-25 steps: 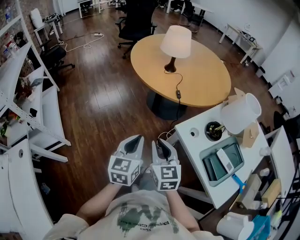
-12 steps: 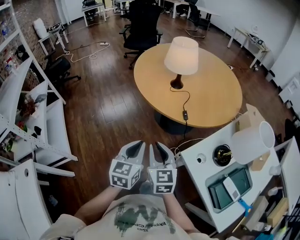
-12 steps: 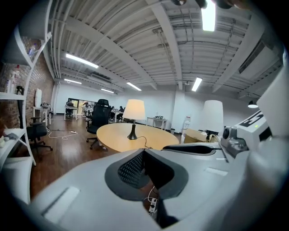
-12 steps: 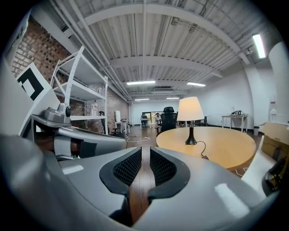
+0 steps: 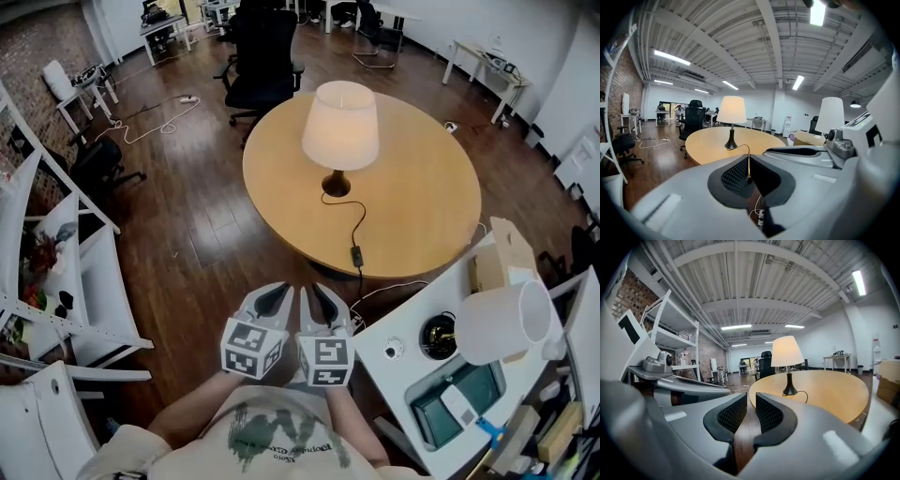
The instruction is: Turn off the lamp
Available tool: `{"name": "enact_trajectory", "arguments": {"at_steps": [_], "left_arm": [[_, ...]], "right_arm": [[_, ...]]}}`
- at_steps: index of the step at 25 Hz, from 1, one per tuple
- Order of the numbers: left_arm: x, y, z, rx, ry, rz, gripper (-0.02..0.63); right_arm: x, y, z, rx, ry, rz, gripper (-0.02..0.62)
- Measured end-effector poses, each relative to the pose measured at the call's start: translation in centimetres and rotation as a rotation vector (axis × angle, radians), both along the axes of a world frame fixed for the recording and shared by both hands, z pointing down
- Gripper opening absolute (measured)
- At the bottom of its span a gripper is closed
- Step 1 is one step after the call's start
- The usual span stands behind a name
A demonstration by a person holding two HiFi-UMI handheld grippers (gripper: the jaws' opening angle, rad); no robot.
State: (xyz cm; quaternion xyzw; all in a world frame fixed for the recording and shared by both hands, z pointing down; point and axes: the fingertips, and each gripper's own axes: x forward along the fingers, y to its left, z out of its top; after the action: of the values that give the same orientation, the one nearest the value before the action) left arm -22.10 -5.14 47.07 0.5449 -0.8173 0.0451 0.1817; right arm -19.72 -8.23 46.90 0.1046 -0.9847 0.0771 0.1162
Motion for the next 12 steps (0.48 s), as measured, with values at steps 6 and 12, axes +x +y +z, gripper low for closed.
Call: {"name": "enact_trajectory", "arguments": {"at_steps": [6,12], "left_arm": [[-1.4,-3.2,0.7,0.013,0.028,0.042,0.000],[-2.2,-6.2,2.0,0.007,0.069,0.111,0.005]], "right_arm": [[-0.8,-3.2,0.3,-0.012,-0.014,0.048,0.055],[-1.6,-6.3,1.2,-0.025,0.016,0.115,0.055]]}}
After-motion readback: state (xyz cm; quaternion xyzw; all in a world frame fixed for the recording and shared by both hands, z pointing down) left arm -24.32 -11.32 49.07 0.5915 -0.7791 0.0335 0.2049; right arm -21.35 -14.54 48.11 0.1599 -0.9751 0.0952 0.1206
